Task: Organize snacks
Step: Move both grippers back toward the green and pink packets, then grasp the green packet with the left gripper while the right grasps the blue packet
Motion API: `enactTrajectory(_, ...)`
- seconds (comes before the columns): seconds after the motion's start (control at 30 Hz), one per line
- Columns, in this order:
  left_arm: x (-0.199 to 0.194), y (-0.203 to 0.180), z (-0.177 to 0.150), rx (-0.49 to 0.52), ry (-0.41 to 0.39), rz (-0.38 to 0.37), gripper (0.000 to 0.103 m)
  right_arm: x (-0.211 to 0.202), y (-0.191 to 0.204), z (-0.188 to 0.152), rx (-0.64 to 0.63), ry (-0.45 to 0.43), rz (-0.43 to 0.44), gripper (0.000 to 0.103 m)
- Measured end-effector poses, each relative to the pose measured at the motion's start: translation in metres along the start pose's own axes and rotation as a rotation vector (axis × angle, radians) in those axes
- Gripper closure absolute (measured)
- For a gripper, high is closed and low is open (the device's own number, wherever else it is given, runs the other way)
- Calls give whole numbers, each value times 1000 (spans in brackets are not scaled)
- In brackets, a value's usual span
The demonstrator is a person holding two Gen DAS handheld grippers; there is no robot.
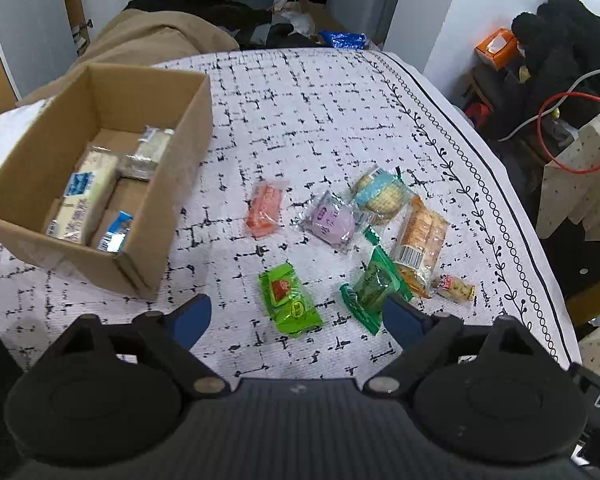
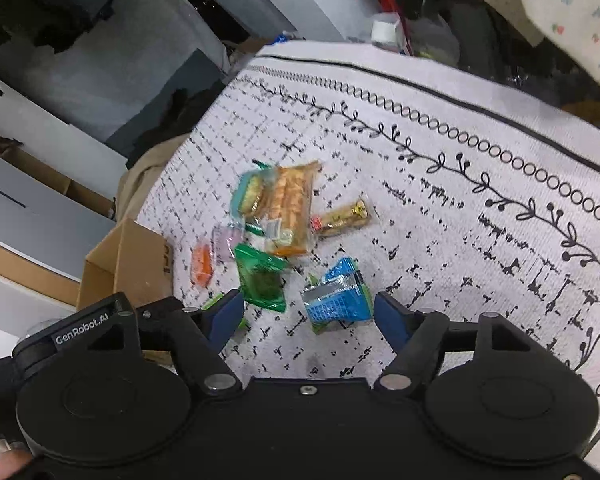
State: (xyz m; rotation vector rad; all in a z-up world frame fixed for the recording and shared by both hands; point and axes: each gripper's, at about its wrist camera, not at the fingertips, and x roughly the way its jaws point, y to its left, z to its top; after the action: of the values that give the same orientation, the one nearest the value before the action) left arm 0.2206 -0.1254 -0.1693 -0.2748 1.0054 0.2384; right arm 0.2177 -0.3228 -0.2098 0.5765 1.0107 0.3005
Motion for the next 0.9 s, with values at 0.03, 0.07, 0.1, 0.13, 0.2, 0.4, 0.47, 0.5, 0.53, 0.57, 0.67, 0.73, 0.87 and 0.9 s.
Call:
enactTrajectory(0.03, 3, 0, 0, -3, 4, 0, 14, 4, -1, 0, 1, 7, -4, 35)
enactTrajectory(0.07, 8, 0, 0, -6, 9, 0, 16, 7, -1, 0, 2, 13, -10, 37)
enactTrajectory(0.1, 12, -1, 0, -8, 13, -1, 18, 10, -1, 1, 1, 18, -16, 38)
enactTrajectory(0.13, 17, -1, 0, -9, 18, 0, 22, 13, -2, 1, -1, 23, -24, 40)
enactTrajectory(0.2, 24, 0, 1, -13, 29, 4, 27, 19, -2, 2, -5, 34, -36, 41)
enactTrajectory(0.4, 49, 4, 0, -33, 63, 13, 38, 37, 0, 3, -26, 61, -74, 41)
enactTrajectory(0.47, 56, 5, 0, -36, 73, 15, 41, 43, 2, 3, -38, 71, -89, 41)
enactTrajectory(0.5, 59, 6, 0, -35, 76, 16, 41, 46, 3, 3, -46, 73, -100, 41)
enactTrajectory(0.53, 61, 6, -1, -34, 80, 16, 42, 49, 5, 3, -55, 75, -115, 41)
enactTrajectory(0.57, 64, 6, -2, -33, 83, 15, 43, 51, 6, 4, -65, 76, -129, 41)
enactTrajectory(0.67, 73, 6, -4, -22, 97, 15, 57, 60, 9, 2, -88, 90, -152, 43)
enactTrajectory(0.73, 78, 7, -5, -27, 110, 11, 66, 64, 13, 0, -114, 99, -167, 50)
enactTrajectory(0.87, 76, 7, -8, -7, 94, 15, 72, 64, 18, -3, -144, 96, -177, 61)
enactTrajectory(0.9, 74, 7, -9, -2, 92, 9, 72, 63, 21, -3, -151, 91, -174, 62)
